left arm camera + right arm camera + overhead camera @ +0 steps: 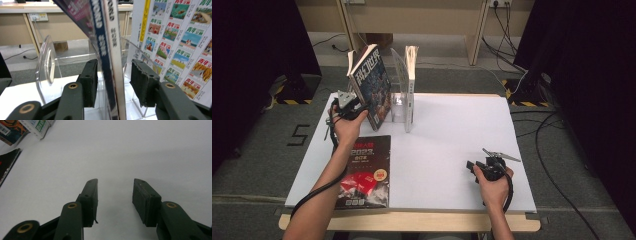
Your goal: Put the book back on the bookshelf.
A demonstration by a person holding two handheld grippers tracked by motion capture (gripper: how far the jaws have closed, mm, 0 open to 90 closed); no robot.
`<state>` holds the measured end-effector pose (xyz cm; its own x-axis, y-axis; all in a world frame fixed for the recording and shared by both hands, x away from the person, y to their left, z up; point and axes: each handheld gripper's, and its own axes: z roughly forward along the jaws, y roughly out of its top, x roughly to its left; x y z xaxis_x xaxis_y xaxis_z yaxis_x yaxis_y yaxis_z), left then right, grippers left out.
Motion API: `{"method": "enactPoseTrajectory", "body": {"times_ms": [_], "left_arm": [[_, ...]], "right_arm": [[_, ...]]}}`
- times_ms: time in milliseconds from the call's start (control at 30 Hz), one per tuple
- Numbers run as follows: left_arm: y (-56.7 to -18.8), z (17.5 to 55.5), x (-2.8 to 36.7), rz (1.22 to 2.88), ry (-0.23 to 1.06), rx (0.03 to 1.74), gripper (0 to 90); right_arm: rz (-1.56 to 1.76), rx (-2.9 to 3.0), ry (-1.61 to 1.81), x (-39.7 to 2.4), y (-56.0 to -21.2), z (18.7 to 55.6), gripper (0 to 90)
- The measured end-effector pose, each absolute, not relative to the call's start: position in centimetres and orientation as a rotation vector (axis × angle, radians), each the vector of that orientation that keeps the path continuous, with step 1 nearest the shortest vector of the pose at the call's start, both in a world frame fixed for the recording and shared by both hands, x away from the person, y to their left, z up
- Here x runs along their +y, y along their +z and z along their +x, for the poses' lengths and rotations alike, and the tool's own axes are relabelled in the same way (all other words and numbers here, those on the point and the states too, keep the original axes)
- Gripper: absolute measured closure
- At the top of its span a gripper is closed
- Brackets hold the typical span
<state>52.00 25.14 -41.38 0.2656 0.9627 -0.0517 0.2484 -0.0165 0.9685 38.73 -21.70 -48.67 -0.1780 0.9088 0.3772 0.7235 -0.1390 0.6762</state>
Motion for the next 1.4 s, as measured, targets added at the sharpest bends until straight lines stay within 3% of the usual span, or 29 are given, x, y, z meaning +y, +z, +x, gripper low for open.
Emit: {"method": "enactPoseTrajectory", "body": {"times_ms": [1000, 1233, 1400], "left_arm": [[-43.0, 46.9, 30.9, 1.607, 0.673, 1.291, 47.1], [-44.6, 45.4, 33.1, 1.629, 0.631, 1.372, 55.4], [-46.0, 44.2, 35.1, 1.669, 0.638, 1.479, 72.5]], "right_arm": [[1.795, 1.902, 1.234, -21.1, -47.6, 38.8, 56.1], [1.809, 1.902, 1.235, -20.8, -47.4, 38.7, 56.0], [1.799, 1.911, 1.236, -20.8, -47.3, 38.7, 56.0]]}}
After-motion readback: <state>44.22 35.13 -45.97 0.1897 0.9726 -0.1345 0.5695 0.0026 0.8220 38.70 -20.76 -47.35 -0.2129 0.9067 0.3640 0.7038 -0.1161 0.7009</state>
